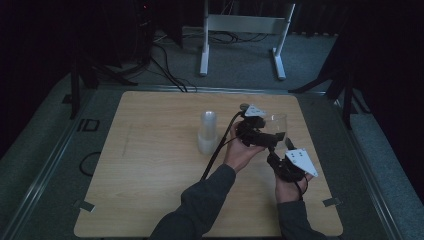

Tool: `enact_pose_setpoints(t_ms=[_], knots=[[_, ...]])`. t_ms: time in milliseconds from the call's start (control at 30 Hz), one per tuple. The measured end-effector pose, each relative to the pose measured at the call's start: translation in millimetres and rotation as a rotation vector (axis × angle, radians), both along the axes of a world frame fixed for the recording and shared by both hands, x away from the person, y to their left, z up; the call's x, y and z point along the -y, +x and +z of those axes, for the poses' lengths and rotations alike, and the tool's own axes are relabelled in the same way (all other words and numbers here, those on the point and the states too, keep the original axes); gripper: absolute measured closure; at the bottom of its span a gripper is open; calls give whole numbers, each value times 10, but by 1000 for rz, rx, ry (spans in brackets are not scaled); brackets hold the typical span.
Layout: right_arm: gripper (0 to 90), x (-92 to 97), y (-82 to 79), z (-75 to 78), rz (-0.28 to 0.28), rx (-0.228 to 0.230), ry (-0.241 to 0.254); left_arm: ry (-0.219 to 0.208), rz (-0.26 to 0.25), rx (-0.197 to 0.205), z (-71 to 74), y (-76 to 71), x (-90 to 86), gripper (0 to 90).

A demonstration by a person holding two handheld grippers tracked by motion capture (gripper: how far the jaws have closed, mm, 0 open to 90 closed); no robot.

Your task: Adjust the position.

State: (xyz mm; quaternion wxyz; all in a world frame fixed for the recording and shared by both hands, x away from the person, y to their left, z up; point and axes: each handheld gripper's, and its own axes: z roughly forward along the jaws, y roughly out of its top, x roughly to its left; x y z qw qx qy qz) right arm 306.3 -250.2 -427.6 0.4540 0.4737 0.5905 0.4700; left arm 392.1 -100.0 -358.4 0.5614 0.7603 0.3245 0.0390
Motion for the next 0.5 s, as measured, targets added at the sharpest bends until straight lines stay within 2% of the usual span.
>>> enact_pose_setpoints(t_ms=[500], knots=[[418, -13, -4, -4, 1, 5, 5, -65, 11, -52, -29, 50, 59, 174]])
